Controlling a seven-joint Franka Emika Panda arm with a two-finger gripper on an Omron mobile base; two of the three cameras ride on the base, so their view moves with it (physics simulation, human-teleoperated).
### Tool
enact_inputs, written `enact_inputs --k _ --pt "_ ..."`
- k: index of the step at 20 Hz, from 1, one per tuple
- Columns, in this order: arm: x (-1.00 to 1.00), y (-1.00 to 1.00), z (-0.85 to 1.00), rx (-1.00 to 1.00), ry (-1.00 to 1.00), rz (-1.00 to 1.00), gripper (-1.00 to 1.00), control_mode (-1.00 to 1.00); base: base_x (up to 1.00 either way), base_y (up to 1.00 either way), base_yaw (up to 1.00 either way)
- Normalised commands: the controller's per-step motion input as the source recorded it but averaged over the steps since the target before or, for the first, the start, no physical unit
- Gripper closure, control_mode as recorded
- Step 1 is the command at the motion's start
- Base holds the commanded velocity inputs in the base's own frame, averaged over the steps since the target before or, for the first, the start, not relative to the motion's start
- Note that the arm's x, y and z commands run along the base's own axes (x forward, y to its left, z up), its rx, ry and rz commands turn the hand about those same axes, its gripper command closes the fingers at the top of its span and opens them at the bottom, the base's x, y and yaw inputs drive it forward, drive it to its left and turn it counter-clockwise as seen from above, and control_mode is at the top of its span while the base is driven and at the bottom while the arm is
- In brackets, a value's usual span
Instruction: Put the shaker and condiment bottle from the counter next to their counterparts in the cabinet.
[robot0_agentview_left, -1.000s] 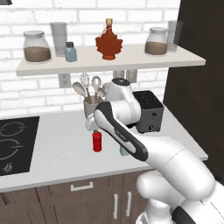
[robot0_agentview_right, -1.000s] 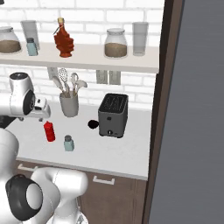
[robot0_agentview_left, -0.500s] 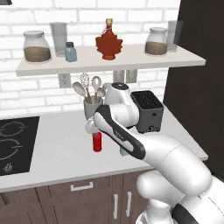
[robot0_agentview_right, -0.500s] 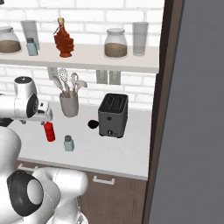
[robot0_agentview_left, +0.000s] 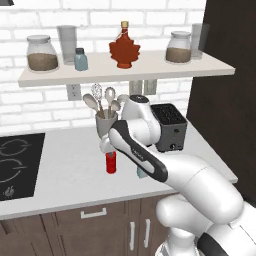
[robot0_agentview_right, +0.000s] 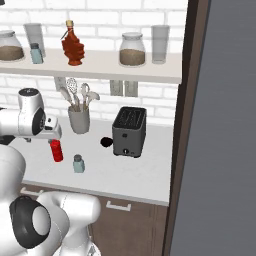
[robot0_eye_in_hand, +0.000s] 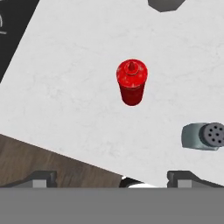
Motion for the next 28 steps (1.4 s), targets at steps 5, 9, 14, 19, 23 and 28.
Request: enact_inputs --k 5,9,14,19,23,28 --pt "0.00 0.00 -0.02 0.01 0.00 0.00 -1.00 -1.00 0.00 0.00 0.00" --pt "0.03 -0.08 -0.10 0.00 0.00 0.00 -1.00 -1.00 0.00 0.00 0.00" --pt "0.11 -0.08 -0.11 0.00 0.00 0.00 -1.00 -1.00 0.00 0.00 0.00" --pt "0.01 0.03 -0.07 0.01 0.00 0.00 -1.00 -1.00 0.00 0.00 0.00" --pt "0.01 0.00 -0.15 0.00 0.00 0.00 -1.00 -1.00 0.00 0.00 0.00" --pt "0.00 0.00 -0.02 0.00 0.00 0.00 -1.00 -1.00 0.00 0.00 0.00"
